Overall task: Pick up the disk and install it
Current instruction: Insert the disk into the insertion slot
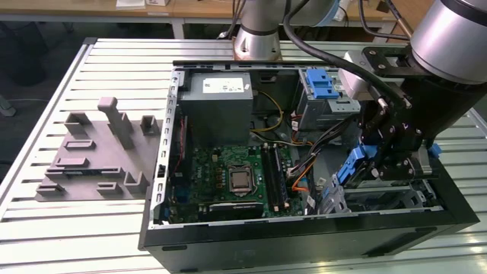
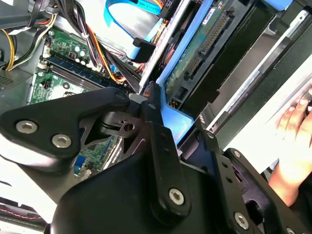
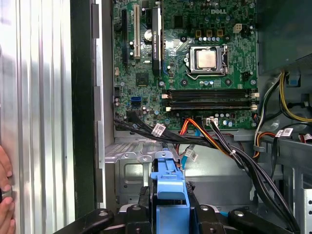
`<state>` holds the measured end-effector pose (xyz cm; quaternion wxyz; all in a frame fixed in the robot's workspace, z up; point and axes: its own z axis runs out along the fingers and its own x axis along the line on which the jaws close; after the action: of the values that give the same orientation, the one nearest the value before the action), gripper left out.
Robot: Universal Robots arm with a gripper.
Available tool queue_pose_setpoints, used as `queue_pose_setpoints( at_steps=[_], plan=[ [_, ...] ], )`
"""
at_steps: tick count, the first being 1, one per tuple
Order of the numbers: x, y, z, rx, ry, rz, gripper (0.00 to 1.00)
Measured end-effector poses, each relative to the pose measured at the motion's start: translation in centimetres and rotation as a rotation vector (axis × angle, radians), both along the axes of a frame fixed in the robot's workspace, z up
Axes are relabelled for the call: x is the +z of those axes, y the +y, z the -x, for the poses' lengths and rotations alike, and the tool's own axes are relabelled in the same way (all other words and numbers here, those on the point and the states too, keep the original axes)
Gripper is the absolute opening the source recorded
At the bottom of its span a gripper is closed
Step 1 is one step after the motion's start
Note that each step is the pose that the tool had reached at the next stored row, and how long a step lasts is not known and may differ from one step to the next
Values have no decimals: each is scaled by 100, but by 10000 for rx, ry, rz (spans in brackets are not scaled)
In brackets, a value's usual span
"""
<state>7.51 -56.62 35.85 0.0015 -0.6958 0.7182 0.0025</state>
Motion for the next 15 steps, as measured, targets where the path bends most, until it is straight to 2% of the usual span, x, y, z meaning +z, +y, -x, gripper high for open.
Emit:
queue_pose_setpoints(
  at_steps=[4, 5, 7, 8, 14, 15],
  plan=[
    [-1, 0, 0, -1, -1, -1, 38],
    [-1, 0, 0, -1, -1, -1, 44],
    [-2, 1, 0, 0, 0, -2, 44],
    [-3, 0, 0, 0, 0, -2, 50],
    [-63, 0, -5, -1, 0, -1, 49],
    [-74, 0, -5, -1, 0, -2, 42]
  ],
)
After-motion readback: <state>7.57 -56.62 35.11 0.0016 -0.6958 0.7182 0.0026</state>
